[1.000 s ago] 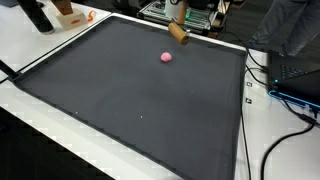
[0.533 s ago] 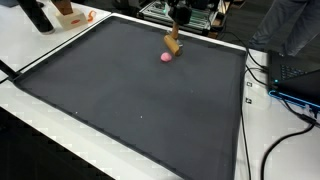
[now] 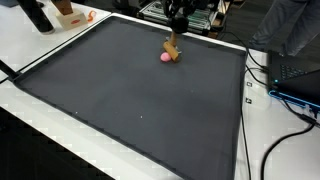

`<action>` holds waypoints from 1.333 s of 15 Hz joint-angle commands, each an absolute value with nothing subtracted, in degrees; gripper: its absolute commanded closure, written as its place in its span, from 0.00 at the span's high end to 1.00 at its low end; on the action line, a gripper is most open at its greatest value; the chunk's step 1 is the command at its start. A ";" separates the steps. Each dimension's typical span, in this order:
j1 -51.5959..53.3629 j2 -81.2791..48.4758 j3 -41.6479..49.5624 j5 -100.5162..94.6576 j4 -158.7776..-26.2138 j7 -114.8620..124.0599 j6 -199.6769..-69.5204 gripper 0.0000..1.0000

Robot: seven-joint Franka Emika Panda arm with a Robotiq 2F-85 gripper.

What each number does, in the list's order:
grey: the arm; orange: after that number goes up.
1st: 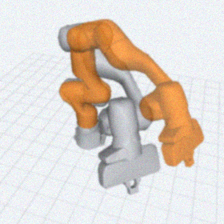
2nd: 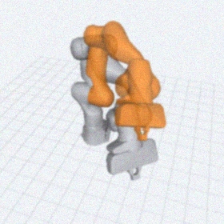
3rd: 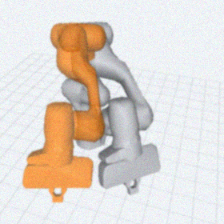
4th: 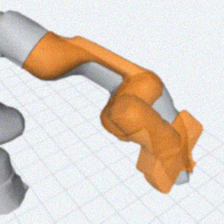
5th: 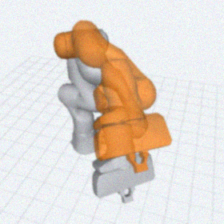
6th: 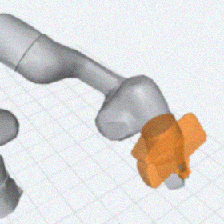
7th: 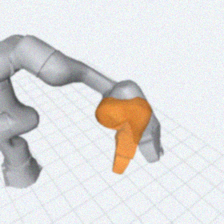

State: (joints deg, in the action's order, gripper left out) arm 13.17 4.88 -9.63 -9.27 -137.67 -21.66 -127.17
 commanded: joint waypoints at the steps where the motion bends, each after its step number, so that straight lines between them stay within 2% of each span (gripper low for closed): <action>1: 12.24 3.60 -9.81 -11.47 -138.48 -21.68 -129.31 0.23; 20: 9.63 1.79 -8.12 -13.44 -135.01 -22.75 -130.83 0.23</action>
